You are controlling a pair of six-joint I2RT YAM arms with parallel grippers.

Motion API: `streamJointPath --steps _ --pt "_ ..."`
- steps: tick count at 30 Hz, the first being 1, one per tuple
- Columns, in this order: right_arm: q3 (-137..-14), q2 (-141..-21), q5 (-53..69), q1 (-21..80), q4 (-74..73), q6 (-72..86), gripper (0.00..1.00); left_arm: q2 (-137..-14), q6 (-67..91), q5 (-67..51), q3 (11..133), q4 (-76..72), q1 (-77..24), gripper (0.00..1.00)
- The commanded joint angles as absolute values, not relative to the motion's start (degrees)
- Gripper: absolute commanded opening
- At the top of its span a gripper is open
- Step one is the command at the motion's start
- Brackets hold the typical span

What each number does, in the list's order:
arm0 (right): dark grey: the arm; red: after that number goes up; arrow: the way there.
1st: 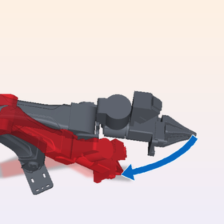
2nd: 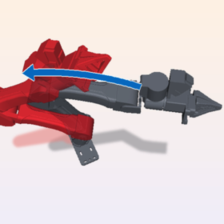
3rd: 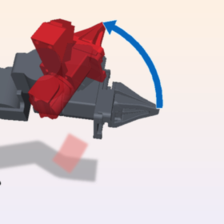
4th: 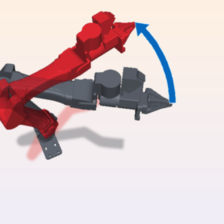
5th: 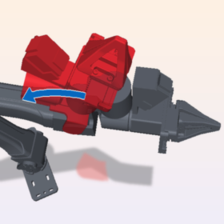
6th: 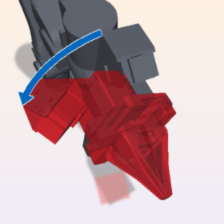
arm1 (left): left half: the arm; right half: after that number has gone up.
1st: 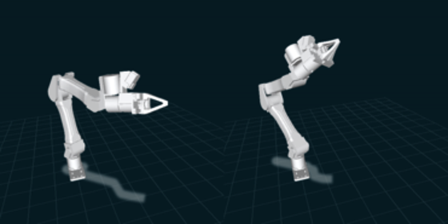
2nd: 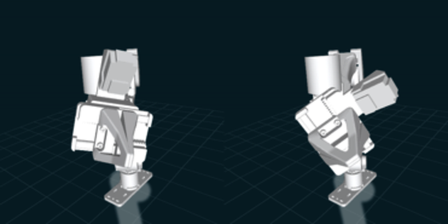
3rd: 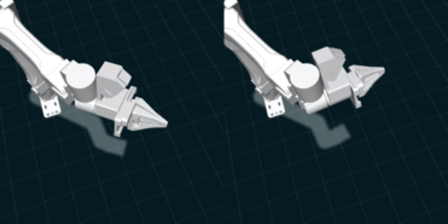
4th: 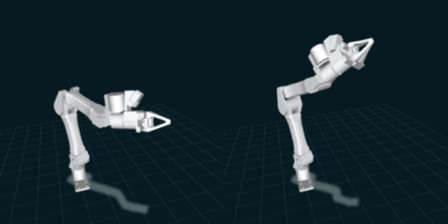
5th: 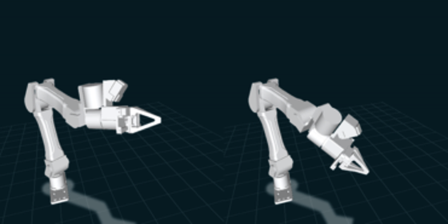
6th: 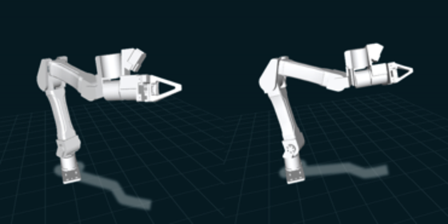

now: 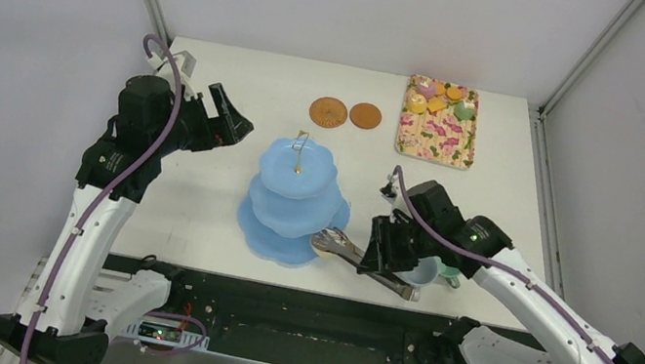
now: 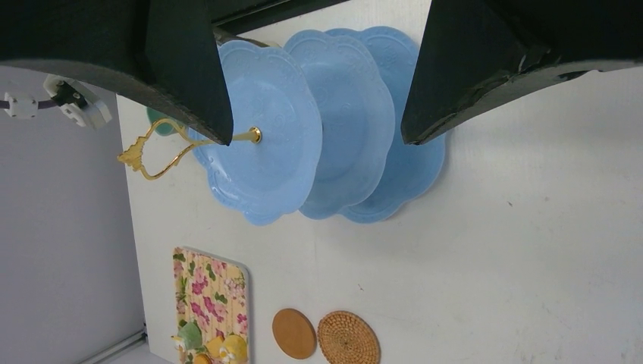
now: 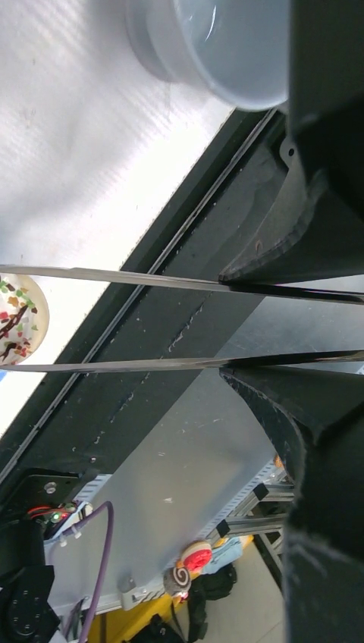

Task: Serve the afternoon tea

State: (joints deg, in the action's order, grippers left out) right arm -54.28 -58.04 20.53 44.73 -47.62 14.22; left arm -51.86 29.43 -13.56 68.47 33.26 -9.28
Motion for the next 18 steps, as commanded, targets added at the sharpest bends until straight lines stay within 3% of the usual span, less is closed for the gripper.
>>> streamJointPath --steps 1,18 --pt "-54.40 -60.50 19.29 49.16 -41.66 17.39 0.35 -50.03 30.23 -14.98 68.20 32.02 -8.96 0.85" --pt "-47.34 -69.46 7.24 67.10 -15.71 18.86 0.34 -49.22 29.17 -14.34 69.77 36.02 -8.96 0.85"
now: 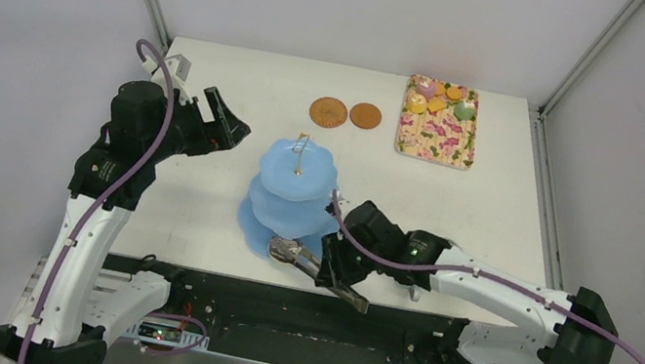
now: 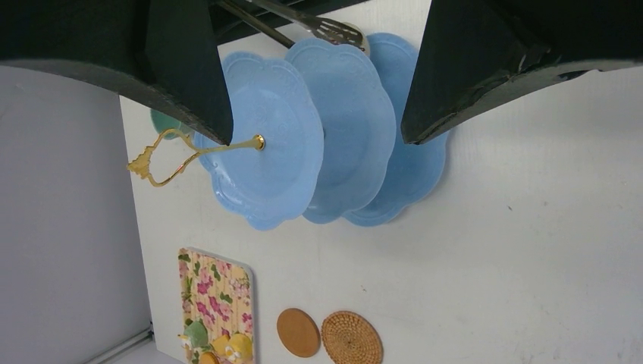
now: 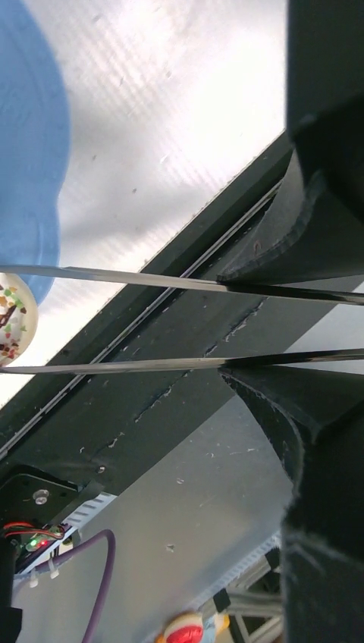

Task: Serve the afternoon tea

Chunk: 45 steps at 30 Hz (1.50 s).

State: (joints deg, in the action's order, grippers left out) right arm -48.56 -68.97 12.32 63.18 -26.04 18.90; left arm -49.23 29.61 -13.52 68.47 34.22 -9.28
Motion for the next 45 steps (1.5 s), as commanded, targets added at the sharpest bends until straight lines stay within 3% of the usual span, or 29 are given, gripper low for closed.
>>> streamJointPath --steps 1,3,6,14,19,26,35,45 --pt "-46.91 -69.62 7.24 68.11 -14.07 18.86 0.34 -49.35 28.91 -14.45 70.05 36.41 -8.96 0.85" --pt "-46.01 -70.32 7.24 69.67 -10.92 18.86 0.34 -49.59 28.55 -14.53 70.66 37.25 -8.96 0.85" --pt "-46.21 -73.15 -8.37 71.13 -7.87 17.76 0.35 -49.82 28.22 -14.64 71.42 38.14 -8.97 0.85" --pt "-48.94 -80.94 -18.64 74.14 -1.25 15.89 0.38 -50.08 28.01 -15.04 72.46 39.16 -8.96 0.85" --pt "-49.70 -83.75 -18.14 74.44 1.75 14.21 0.41 -50.13 27.42 -14.71 73.17 39.88 -8.96 0.85" --pt "-49.98 -84.46 -17.74 74.44 0.79 13.60 0.57 -50.55 27.27 -14.90 73.61 39.65 -8.96 0.85" --pt "-47.76 -77.04 -14.46 74.88 -6.17 15.72 0.57 -50.37 27.50 -15.00 72.77 39.00 -8.90 0.85" --pt "-49.04 -64.47 -4.58 74.97 -27.83 22.17 0.54 -50.29 28.60 -15.17 70.49 36.65 -8.91 0.85"
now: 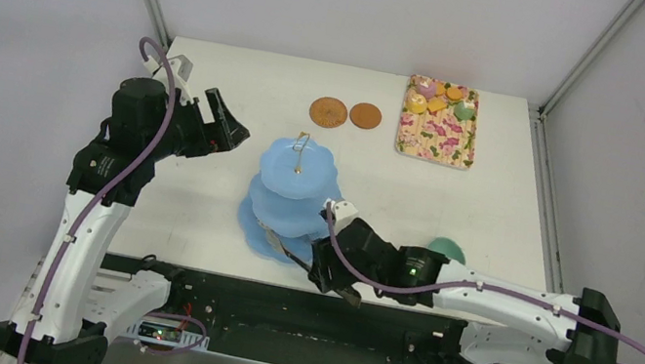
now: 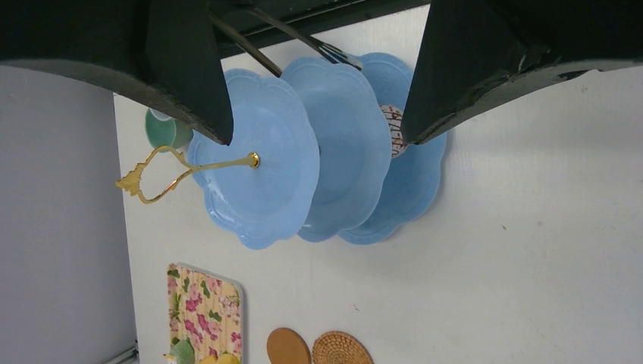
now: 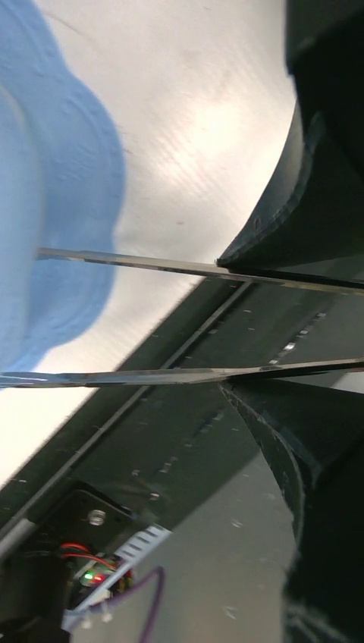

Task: Serve the afternoon tea

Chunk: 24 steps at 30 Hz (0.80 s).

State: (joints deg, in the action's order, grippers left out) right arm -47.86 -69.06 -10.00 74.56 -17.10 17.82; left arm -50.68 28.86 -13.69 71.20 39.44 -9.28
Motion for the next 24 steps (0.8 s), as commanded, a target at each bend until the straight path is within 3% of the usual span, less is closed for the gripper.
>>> streamJointPath --steps 1,5,11,16,20,24 --pt "-49.35 -63.53 -3.31 74.90 -30.52 22.99 0.54 -50.31 28.77 -15.28 70.18 36.28 -8.94 0.85" --pt "-50.58 -60.03 -2.91 74.97 -39.75 27.16 0.53 -50.27 29.31 -15.26 68.96 35.32 -8.96 0.85" --pt "-53.46 -51.20 -17.37 74.24 -52.21 36.43 0.50 -50.09 29.66 -14.76 68.21 34.59 -8.96 0.85" --pt "-57.88 -51.04 -26.80 70.32 -59.15 39.87 0.47 -50.17 29.96 -14.64 67.80 34.10 -8.96 0.85" --pt "-60.49 -53.43 -30.86 61.41 -56.25 33.51 0.47 -50.49 29.84 -14.25 68.25 33.74 -8.95 0.85" --pt "-62.87 -58.09 -22.52 42.36 -46.00 20.40 0.48 -50.71 29.17 -13.96 68.79 33.84 -8.90 0.85"
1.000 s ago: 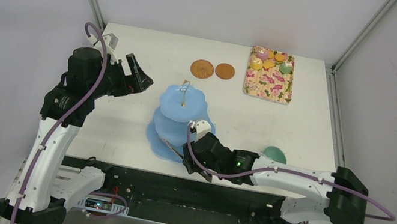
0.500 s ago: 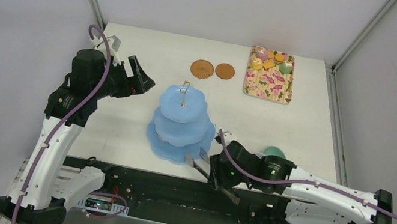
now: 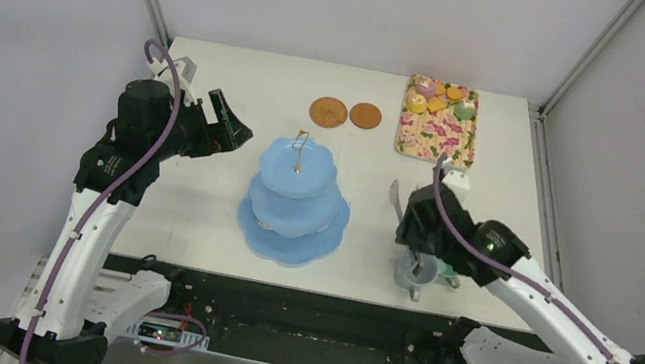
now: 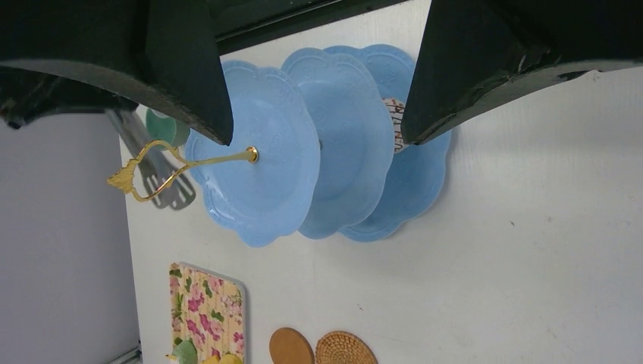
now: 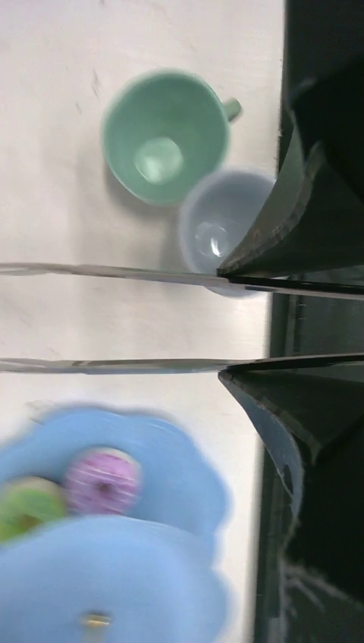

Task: Serve the afternoon tea

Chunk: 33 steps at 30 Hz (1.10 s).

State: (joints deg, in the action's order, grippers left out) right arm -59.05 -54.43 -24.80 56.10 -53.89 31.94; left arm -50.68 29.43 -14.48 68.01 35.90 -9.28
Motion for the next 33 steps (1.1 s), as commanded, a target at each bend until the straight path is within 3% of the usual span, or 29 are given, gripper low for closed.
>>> streamJointPath --steps 1,6,12,21,33 --pt "-63.46 -59.98 -19.90 37.54 -43.61 17.84 0.47 -50.59 29.01 -13.74 68.85 33.90 -8.96 0.85" --pt "-70.22 -72.94 -5.34 16.39 -36.45 13.80 0.49 -50.24 28.27 -13.50 69.38 34.18 -8.96 0.85" --pt "-84.23 -89.33 8.60 4.85 -34.58 19.02 0.54 -49.78 27.39 -13.98 69.06 34.88 -8.95 0.85" --pt "-99.16 -106.09 20.37 1.06 -33.71 21.04 0.60 -48.54 24.87 -12.74 68.26 36.02 -8.96 0.86" --pt "-109.91 -116.99 16.52 3.49 -33.19 17.55 0.60 -49.77 23.56 -12.22 68.32 36.09 -8.96 0.86"
